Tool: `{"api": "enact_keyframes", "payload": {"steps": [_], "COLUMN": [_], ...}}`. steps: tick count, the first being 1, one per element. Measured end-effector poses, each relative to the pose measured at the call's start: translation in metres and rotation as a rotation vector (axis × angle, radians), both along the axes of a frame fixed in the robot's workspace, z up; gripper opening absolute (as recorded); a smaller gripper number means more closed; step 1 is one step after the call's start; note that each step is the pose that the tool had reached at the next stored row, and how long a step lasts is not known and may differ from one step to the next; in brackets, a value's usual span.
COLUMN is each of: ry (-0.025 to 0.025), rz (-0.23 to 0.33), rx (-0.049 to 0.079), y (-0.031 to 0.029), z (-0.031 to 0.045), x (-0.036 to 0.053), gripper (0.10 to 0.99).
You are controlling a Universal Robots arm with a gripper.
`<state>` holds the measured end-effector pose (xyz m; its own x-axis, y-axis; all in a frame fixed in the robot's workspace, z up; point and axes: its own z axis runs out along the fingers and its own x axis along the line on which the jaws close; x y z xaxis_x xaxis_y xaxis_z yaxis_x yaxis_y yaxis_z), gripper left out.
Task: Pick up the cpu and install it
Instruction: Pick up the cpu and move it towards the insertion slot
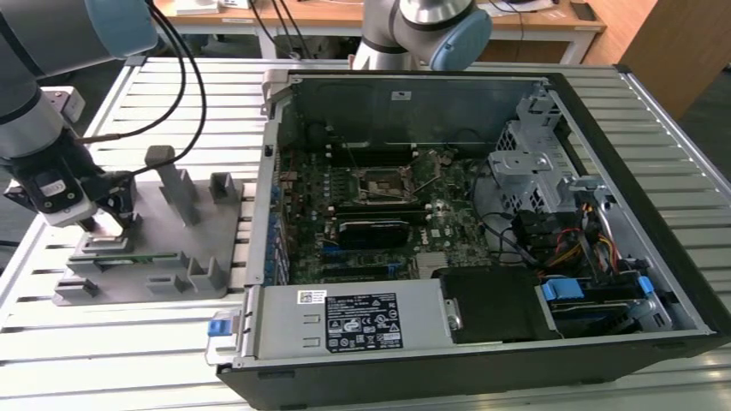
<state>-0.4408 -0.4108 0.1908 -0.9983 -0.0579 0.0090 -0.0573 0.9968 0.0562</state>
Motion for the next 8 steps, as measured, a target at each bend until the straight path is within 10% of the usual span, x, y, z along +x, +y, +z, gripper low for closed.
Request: {"api": "enact_keyframes", "payload": {"steps": [8], "ry": [0.0], "rz": [0.0], "rx": [-0.004], "y": [0.0], "z": [-0.0017], "x": [0.0], "gripper": [0.525]}}
